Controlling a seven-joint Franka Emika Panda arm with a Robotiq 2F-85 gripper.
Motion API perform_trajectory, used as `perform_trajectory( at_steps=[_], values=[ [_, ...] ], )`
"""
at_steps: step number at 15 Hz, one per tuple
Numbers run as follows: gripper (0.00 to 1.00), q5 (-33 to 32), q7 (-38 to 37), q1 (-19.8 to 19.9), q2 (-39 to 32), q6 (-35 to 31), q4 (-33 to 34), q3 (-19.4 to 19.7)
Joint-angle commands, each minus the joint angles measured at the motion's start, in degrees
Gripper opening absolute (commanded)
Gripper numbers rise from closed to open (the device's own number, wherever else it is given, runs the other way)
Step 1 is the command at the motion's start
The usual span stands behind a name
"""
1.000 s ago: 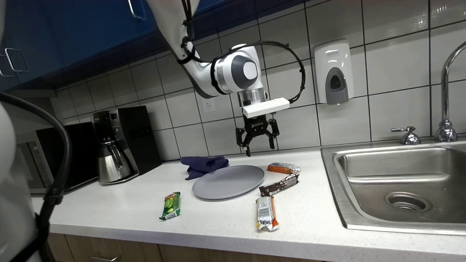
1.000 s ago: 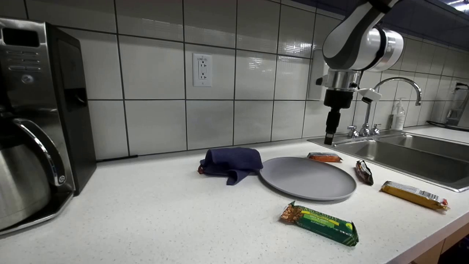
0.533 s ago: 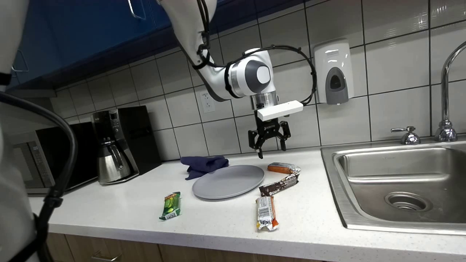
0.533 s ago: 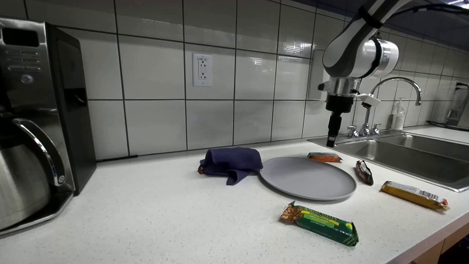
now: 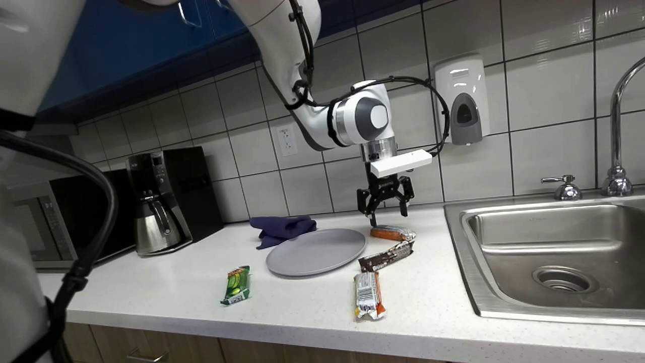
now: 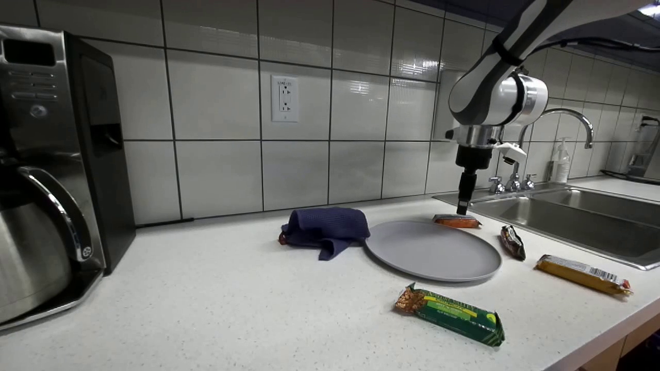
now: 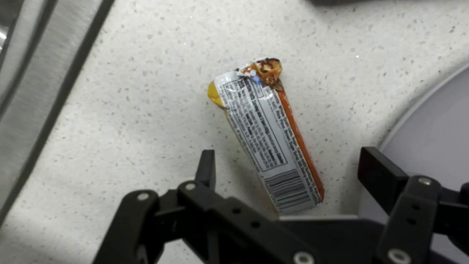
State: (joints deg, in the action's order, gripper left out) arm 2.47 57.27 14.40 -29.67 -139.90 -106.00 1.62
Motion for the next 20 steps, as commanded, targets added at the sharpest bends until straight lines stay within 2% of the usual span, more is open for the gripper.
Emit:
perform_trajectory(
  at_steps=[1,7,15,16,17,20],
  values=[
    [1.00,-1.1,1.0,0.9,-3.4,0.1,4.2,-0.7],
    [1.00,-2.2,0.5,0.7,-5.7,0.8,6.5,-0.6],
    [1.00,-2.8,1.1,0.6,-5.8,0.8,6.0,-1.3],
    [0.75,-2.9,1.1,0.6,-5.8,0.8,6.0,-1.4],
    [0.73,-3.0,1.1,0.6,-5.8,0.7,6.1,-1.4],
    [0.49,-3.2,1.0,0.6,-5.9,0.7,6.1,-1.4]
  ],
)
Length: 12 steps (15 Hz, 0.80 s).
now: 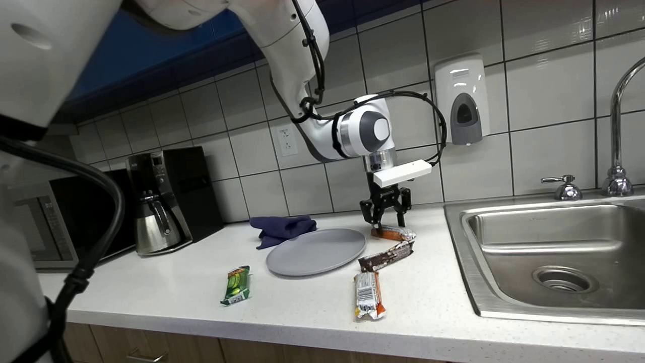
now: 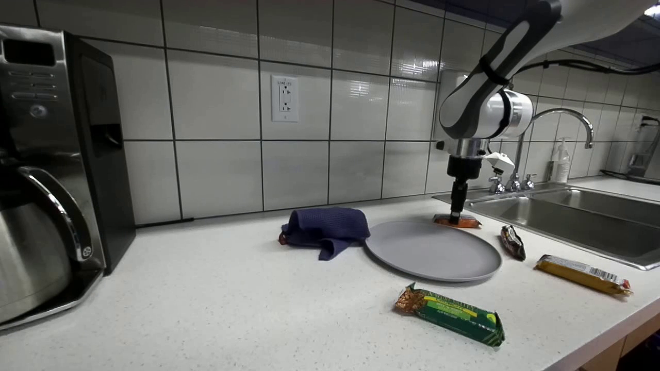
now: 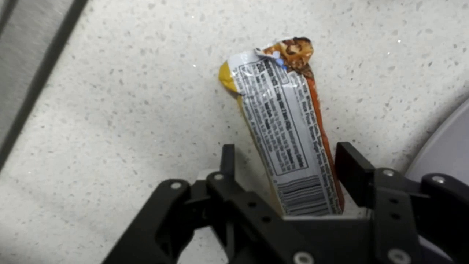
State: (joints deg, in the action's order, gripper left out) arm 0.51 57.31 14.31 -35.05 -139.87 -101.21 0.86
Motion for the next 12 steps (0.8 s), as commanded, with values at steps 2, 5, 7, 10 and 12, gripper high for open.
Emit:
perform_trajectory(
  at_steps=[2,5,7,10,12],
  values=[
    [0.34,-1.4,0.8,0.7,-0.5,0.7,1.3,-0.6],
    [0.17,-1.4,0.5,0.6,-0.1,0.8,1.3,-0.5],
    [0.16,-1.4,0.4,0.5,0.4,0.9,0.9,-0.4],
    [0.16,-1.3,0.2,0.4,1.5,1.2,0.2,-0.6],
    [0.16,-1.4,0.1,0.2,2.5,1.3,-0.1,-0.7]
  ],
)
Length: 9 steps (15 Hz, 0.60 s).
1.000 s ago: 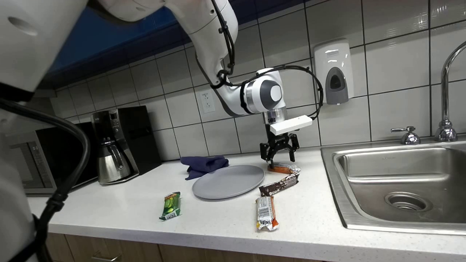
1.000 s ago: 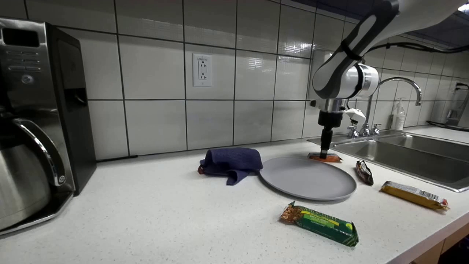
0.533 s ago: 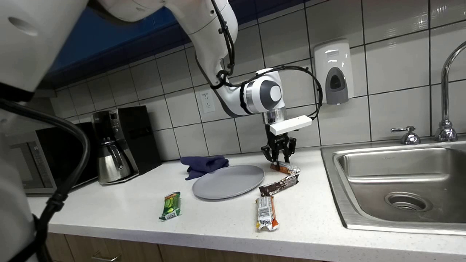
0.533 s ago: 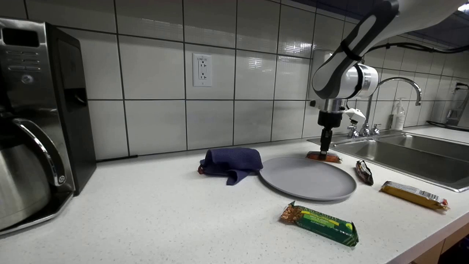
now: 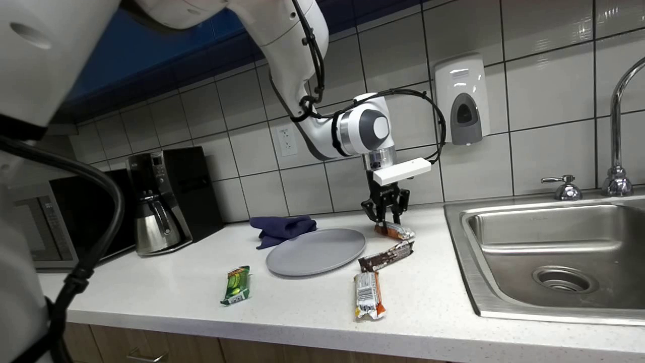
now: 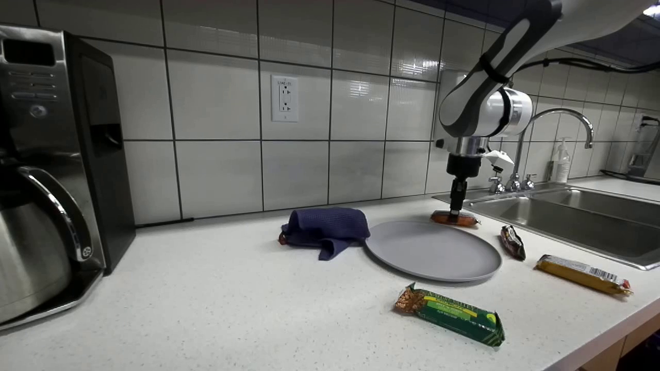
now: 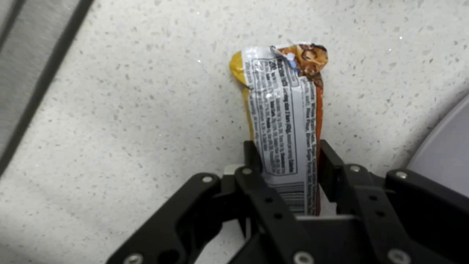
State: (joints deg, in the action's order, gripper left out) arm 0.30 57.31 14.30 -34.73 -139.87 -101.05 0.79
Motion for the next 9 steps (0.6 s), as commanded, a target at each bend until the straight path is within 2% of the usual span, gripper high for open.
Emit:
perform_trajectory(
  at_steps=[1,9],
  values=[
    [0.16,-1.1,0.1,0.1,2.8,1.5,-0.3,-0.8],
    [0.16,-0.7,-0.2,-1.7,6.4,1.7,-1.6,-2.0]
  ],
)
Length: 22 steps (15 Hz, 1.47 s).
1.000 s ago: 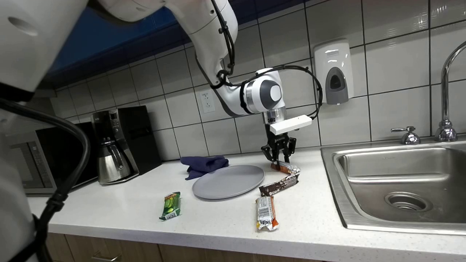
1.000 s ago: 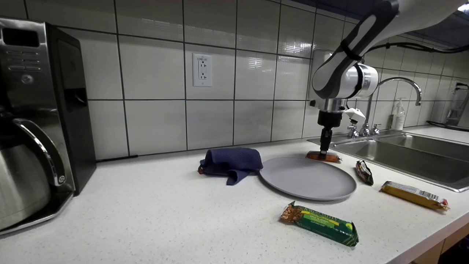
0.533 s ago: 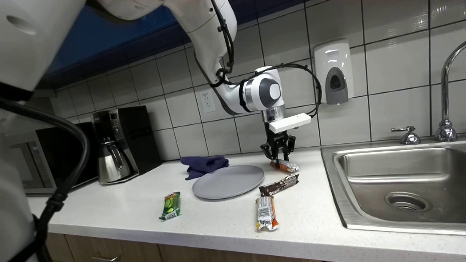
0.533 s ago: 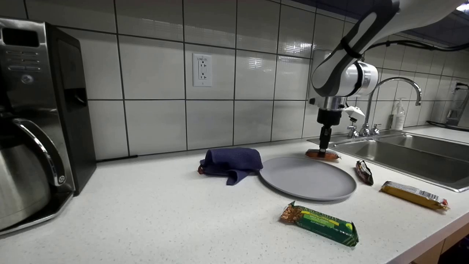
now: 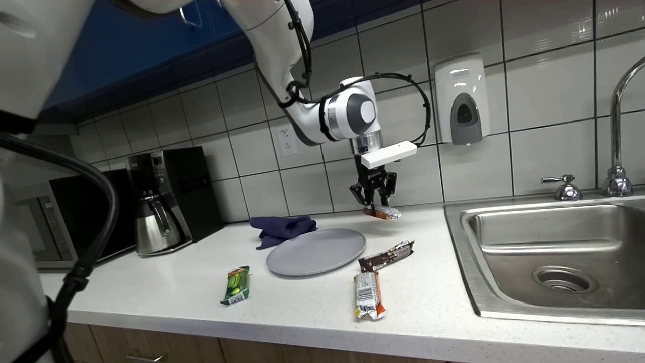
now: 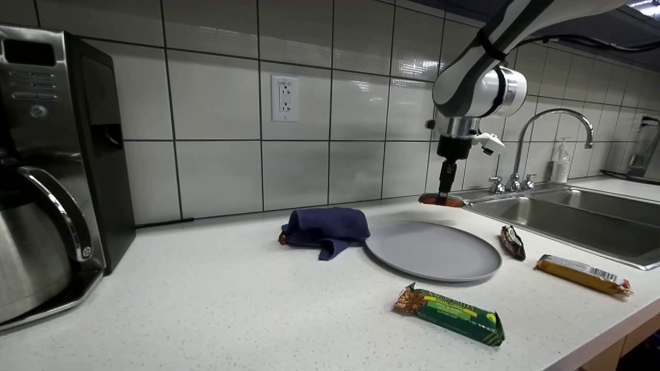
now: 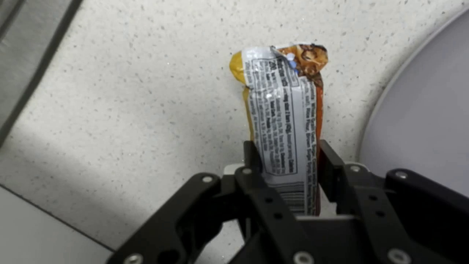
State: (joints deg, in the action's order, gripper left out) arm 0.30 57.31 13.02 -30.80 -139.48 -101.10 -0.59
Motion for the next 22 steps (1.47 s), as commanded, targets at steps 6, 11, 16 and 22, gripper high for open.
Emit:
perform_trajectory(
  at_steps=[6,11,16,22],
  values=[
    [0.16,-0.3,-0.5,-2.4,3.1,1.2,-2.6,-1.7],
    [0.16,-0.3,-1.0,-4.1,3.9,1.4,-4.5,-3.0],
    [0.16,0.0,-1.1,-5.8,5.7,1.4,-7.7,-4.4],
    [0.16,-0.3,-1.8,-7.0,7.3,1.2,-11.0,-4.3]
  ],
)
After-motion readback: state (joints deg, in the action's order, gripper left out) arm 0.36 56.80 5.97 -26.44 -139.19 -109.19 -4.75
